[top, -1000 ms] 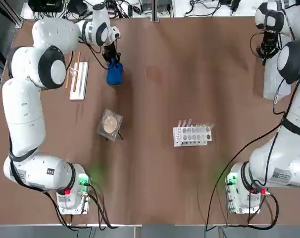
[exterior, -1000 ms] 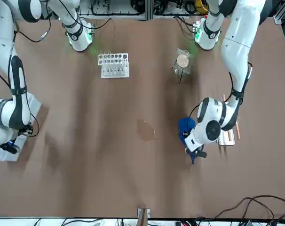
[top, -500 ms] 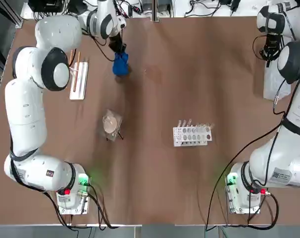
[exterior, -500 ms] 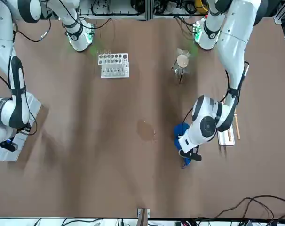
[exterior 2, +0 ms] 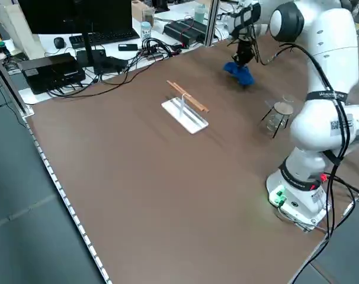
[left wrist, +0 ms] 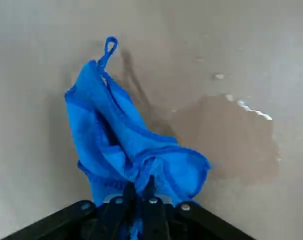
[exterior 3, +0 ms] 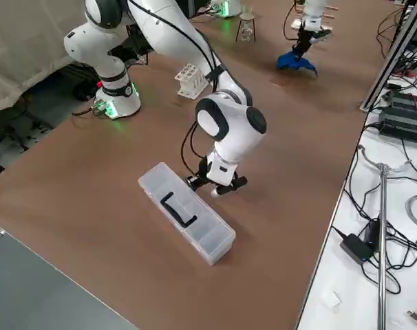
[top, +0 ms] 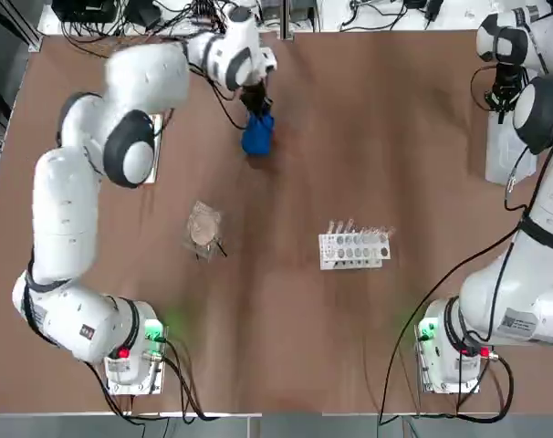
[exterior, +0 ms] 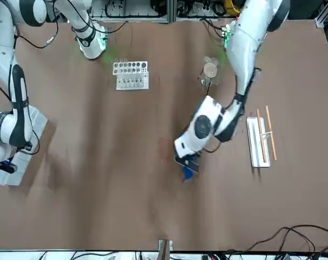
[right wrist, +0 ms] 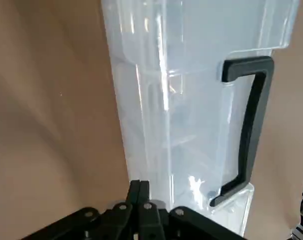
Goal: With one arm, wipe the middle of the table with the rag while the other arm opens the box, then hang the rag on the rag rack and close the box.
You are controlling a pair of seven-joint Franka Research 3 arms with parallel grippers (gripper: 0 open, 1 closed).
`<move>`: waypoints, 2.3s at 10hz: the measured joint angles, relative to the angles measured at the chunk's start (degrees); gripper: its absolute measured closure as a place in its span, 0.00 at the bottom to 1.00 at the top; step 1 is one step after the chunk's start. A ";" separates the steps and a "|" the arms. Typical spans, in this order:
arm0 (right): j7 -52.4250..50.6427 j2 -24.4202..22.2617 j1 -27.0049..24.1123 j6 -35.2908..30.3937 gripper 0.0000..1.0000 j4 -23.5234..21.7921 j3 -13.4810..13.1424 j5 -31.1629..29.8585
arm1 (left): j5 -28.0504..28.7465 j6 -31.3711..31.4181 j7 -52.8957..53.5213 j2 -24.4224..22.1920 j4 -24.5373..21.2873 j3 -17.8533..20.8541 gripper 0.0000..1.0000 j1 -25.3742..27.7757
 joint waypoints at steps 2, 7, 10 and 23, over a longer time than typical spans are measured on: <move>0.00 -0.01 -0.05 0.02 0.99 0.01 0.00 -0.24 | 0.00 0.03 -1.51 4.33 5.69 1.25 0.92 -4.40; -1.25 -0.15 -0.26 -0.05 0.99 0.01 0.04 -0.69 | 0.00 -0.02 -1.57 7.46 8.51 1.57 0.92 -8.29; -3.65 -2.14 -0.42 -1.23 0.99 0.97 -1.00 -1.35 | 0.00 -0.02 -1.57 7.70 8.63 1.58 0.92 -8.50; -13.51 -3.10 -6.61 -2.24 0.99 4.07 -4.65 -4.29 | 0.00 4.60 -1.87 8.76 8.80 2.63 0.92 -13.62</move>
